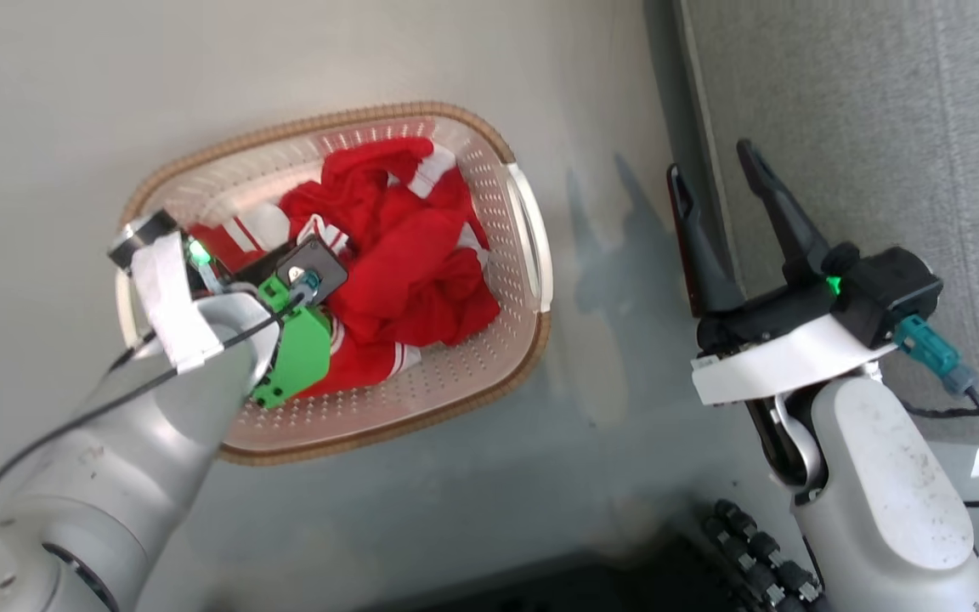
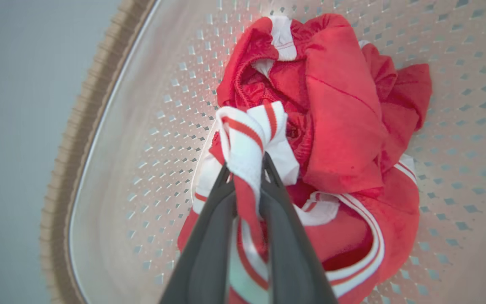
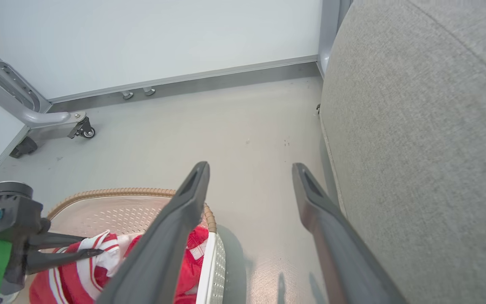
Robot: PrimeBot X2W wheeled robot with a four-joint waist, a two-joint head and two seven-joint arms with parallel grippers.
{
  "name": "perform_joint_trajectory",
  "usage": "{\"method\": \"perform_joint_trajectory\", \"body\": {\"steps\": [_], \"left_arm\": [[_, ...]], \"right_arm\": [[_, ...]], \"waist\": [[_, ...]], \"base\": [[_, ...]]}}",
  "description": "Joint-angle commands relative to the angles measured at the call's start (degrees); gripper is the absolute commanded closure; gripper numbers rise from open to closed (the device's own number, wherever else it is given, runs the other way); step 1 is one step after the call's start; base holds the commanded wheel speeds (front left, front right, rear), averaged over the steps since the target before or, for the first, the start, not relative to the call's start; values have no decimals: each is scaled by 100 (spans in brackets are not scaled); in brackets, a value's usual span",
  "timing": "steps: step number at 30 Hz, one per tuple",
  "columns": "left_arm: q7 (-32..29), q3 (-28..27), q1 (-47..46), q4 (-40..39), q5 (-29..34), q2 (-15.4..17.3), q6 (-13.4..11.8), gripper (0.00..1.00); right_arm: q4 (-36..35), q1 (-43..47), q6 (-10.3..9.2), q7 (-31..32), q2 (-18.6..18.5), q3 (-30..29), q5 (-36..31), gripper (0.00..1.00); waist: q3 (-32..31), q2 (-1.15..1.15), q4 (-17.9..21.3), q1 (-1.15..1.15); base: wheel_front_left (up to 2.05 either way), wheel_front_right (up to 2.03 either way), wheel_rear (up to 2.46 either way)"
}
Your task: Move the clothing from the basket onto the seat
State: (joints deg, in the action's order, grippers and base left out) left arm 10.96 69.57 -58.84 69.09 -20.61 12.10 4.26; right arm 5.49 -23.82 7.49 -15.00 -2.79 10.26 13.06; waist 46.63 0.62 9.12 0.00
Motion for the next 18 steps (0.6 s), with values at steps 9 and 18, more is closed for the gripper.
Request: {"method": "perform_joint_trajectory", "body": {"steps": [9, 18], "left_arm": [[428, -668, 1008, -329, -697, -160, -299, 100], [427, -1705, 2236, -2105, -831, 78, -787, 100]], "right_arm": [[280, 608, 0, -28, -20, 53, -146, 0], [614, 1251, 0, -28, -21, 335, -134, 0]], "waist": [[-1851, -62, -359, 0], [-3174, -62, -587, 0]], "base": [[0, 0, 0], [0, 0, 0]]}}
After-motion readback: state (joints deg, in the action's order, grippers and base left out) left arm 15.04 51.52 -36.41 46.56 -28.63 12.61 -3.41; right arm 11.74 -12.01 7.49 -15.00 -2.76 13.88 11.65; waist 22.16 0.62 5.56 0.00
